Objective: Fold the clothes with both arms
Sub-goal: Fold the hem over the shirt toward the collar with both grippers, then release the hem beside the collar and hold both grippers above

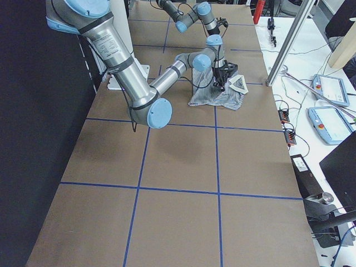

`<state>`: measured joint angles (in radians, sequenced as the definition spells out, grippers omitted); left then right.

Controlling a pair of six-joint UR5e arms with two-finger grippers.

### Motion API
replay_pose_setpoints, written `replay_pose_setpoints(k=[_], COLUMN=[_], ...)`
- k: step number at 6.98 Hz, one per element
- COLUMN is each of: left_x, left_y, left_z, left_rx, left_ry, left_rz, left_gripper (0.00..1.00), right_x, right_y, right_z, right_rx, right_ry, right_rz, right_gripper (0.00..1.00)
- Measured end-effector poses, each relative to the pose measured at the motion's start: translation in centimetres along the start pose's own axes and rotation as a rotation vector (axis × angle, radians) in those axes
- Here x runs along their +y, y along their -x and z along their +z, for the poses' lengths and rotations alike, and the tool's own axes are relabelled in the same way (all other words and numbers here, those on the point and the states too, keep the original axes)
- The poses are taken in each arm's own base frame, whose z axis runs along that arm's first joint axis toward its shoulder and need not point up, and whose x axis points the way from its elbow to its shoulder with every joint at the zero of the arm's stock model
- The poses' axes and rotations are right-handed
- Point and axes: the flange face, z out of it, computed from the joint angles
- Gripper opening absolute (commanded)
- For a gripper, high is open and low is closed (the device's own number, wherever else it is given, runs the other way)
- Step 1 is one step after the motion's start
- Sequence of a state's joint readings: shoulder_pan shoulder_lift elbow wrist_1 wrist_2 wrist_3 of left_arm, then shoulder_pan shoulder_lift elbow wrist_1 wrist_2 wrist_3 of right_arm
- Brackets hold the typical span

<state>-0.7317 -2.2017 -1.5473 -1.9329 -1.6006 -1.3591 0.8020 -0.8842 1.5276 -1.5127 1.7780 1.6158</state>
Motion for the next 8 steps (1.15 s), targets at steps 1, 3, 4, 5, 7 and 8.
replay_pose_setpoints(k=[1,3,4,5,7,8], left_x=[-0.6,-0.9,-0.9,-1.0,-0.9,-0.8], left_y=[0.5,1.6,2.0,2.1,2.5,2.6], left_z=[0.8,3.3,4.7,6.2,8.7,9.1], left_rx=[-0.015,-0.031,-0.03,-0.03,-0.02,-0.017], left_ry=[-0.015,-0.037,-0.047,-0.051,-0.055,-0.054], left_rz=[0.006,0.009,0.01,0.01,0.01,0.011], left_gripper=[0.0,0.0,0.0,0.0,0.02,0.06], right_x=[-1.5,-2.9,-3.2,-3.4,-3.7,-4.1], right_y=[1.1,2.7,3.1,3.0,2.7,2.5], right_z=[1.5,4.7,6.1,7.2,8.3,8.7], right_rx=[0.001,0.014,0.026,0.042,0.061,0.064], right_ry=[0.0,0.004,0.005,0.006,0.005,0.002], right_rz=[0.003,0.002,0.003,0.005,0.002,-0.003], right_gripper=[0.0,0.0,0.0,0.0,0.0,0.0])
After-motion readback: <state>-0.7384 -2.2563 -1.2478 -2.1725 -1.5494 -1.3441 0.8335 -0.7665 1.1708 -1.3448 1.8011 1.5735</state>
